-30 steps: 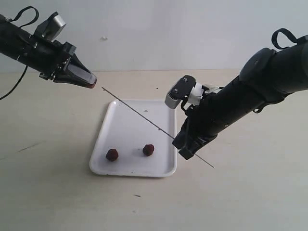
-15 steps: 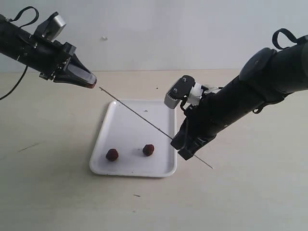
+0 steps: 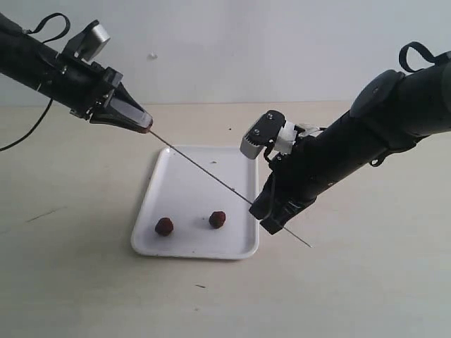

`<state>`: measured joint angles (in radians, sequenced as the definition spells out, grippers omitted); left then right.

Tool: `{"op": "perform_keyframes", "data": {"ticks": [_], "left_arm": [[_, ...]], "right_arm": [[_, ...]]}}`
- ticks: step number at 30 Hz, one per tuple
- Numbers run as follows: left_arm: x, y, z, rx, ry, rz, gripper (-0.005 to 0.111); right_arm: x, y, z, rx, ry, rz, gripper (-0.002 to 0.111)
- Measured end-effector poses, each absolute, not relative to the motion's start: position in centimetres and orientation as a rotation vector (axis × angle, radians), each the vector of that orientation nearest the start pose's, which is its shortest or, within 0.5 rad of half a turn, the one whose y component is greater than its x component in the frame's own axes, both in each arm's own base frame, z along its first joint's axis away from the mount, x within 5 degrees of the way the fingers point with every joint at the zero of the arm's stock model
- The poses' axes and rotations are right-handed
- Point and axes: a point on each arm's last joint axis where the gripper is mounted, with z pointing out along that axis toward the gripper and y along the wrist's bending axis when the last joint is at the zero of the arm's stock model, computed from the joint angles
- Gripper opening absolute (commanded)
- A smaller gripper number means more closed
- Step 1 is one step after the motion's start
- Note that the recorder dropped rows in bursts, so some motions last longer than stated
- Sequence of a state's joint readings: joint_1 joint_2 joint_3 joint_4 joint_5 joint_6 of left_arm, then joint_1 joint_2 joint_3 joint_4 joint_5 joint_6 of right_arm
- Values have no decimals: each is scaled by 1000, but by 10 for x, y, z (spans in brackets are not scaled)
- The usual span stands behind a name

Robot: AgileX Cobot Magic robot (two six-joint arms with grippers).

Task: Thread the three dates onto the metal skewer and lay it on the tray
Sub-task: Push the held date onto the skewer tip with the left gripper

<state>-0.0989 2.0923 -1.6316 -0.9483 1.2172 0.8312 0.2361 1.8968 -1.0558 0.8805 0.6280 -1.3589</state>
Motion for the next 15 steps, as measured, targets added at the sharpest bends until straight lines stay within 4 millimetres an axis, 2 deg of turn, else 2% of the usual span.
{"op": "perform_keyframes", "data": {"ticks": [9, 15], "left_arm": [[420, -110, 217, 746, 2513, -1089, 20], [424, -101, 216, 711, 2513, -1038, 20]], "right_arm": [[336, 123, 147, -1162, 2370, 537, 0], [336, 123, 147, -1162, 2370, 537, 0]]}}
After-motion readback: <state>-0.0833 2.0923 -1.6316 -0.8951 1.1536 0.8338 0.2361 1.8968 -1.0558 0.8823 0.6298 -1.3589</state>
